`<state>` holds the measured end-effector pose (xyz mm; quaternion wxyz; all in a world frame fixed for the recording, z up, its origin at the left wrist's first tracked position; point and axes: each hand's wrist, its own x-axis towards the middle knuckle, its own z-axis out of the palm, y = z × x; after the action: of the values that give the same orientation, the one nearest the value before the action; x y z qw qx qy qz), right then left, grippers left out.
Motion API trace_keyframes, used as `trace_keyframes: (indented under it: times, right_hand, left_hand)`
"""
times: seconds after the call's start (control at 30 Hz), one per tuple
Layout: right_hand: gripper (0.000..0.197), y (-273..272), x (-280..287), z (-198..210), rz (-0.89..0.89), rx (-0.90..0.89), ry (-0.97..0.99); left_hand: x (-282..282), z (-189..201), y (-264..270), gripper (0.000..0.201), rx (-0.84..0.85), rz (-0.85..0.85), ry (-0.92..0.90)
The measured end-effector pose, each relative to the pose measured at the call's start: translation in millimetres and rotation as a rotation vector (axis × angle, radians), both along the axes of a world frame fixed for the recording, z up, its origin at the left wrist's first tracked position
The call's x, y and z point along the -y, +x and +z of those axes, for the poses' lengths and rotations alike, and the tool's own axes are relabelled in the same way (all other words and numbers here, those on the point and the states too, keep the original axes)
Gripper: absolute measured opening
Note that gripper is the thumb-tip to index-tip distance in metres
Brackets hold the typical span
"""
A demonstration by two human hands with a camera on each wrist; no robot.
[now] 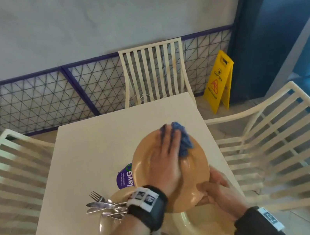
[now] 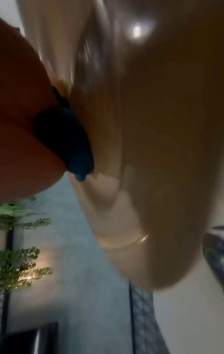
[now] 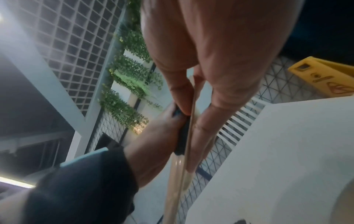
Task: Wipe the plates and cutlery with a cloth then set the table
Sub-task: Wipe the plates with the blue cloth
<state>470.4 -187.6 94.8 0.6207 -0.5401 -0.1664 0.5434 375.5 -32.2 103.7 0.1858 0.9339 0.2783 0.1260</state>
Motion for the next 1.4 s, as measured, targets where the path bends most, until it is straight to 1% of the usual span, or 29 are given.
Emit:
trace_keyframes:
  times: [0.07,0.1,0.17,0.2,0.23,0.3,0.37,0.43,0.47,0.5,0.57,0.6,0.67,0.7,0.73,0.8,0.83,0.87,0.93,0.97,1.0,1.07,1.1,1.17,1.2,1.27,1.33,1.37,1.4]
  right_hand:
    - [0.065,9,-2,4,-0.025,0.038,0.032]
    - [0.064,17,0,5,-0.046,0.050,0.035]
    - [0.059,32,9,8,-0.070,0.023,0.034]
    - [0.059,36,15,9,-0.064,0.010,0.030]
    - [0.059,38,21,8,-0.053,0.014,0.021]
    - [0.059,33,26,8,-0.008,0.049,0.007]
    - [0.058,23,20,8,0.032,0.092,-0.003]
    - [0.059,17,8,10,0.063,0.152,-0.003]
    - [0.059,17,3,12,0.063,0.171,0.009]
    - [0.060,19,-1,13,0.046,0.185,0.022]
    - [0.059,32,0,19,-0.022,0.185,0.039]
    - [0.056,39,3,22,-0.037,0.169,0.053]
    - [0.049,47,14,23,-0.024,0.136,0.088]
    - [0.046,46,19,22,-0.012,0.140,0.088]
    - [0.045,43,23,20,-0.004,0.153,0.074]
    - [0.043,29,23,14,0.008,0.171,0.043]
    - [0.044,20,20,10,0.014,0.179,0.037]
    - [0.046,13,16,10,0.021,0.185,0.038]
    - [0.049,8,5,13,0.028,0.204,0.051]
    - [0.051,10,0,15,0.018,0.212,0.071]
    - [0.053,15,-3,19,-0.012,0.211,0.093]
    - [0.050,27,-3,27,-0.105,0.148,0.113]
    - [0.047,31,0,29,-0.149,0.091,0.119]
    - [0.046,36,7,27,-0.203,0.000,0.124]
    - [0.048,37,11,24,-0.204,-0.019,0.124]
    - [0.052,36,15,13,-0.175,-0.083,0.121]
    - [0.053,24,12,2,-0.167,-0.207,0.091]
    - [0.051,15,8,-4,-0.159,-0.300,0.090]
    - [0.047,5,3,-8,-0.148,-0.369,0.045]
  left_hand:
    - [36,-9,4,0.077,0.023,-0.120,0.027]
    - [50,-18,-4,0.078,-0.022,-0.192,0.077]
    - [50,-32,-32,0.077,-0.134,-0.302,0.219]
    - [39,-34,-46,0.076,-0.182,-0.312,0.269]
    - [25,-36,-56,0.074,-0.224,-0.278,0.278]
    - [-5,-33,-59,0.070,-0.258,-0.136,0.220]
    - [-19,-20,-41,0.079,-0.220,-0.015,0.125]
    - [-6,-3,-13,0.089,-0.162,0.034,-0.028]
    - [9,6,0,0.091,-0.117,0.025,-0.081]
    - [26,11,7,0.090,-0.067,-0.011,-0.094]
    - [58,6,6,0.087,-0.031,-0.130,-0.086]
    - [65,-2,-4,0.086,-0.038,-0.189,-0.046]
    - [48,-19,-31,0.086,-0.082,-0.260,0.119]
    - [33,-24,-43,0.086,-0.100,-0.240,0.185]
    - [17,-27,-52,0.086,-0.117,-0.178,0.196]
    - [-11,-21,-52,0.096,-0.165,-0.015,0.132]
    - [-17,-13,-43,0.102,-0.185,0.042,0.075]
    - [-16,-4,-31,0.103,-0.165,0.076,0.019]
    - [4,14,-4,0.094,-0.066,0.052,-0.052]
    - [21,17,3,0.088,-0.011,-0.010,-0.055]
    - [38,16,5,0.082,0.020,-0.090,-0.024]
    - [61,3,-5,0.077,-0.005,-0.186,0.070]
    - [61,-6,-16,0.078,-0.027,-0.194,0.114]
    - [41,-12,-41,0.081,-0.027,-0.179,0.214]
    - [28,-10,-52,0.079,-0.004,-0.124,0.208]
    - [-1,-1,-69,0.066,0.104,0.064,0.113]
    - [-24,24,-76,0.049,0.248,0.201,-0.174]
    - [-30,40,-74,0.041,0.379,0.241,-0.323]
    - [-30,57,-70,0.036,0.523,0.263,-0.472]
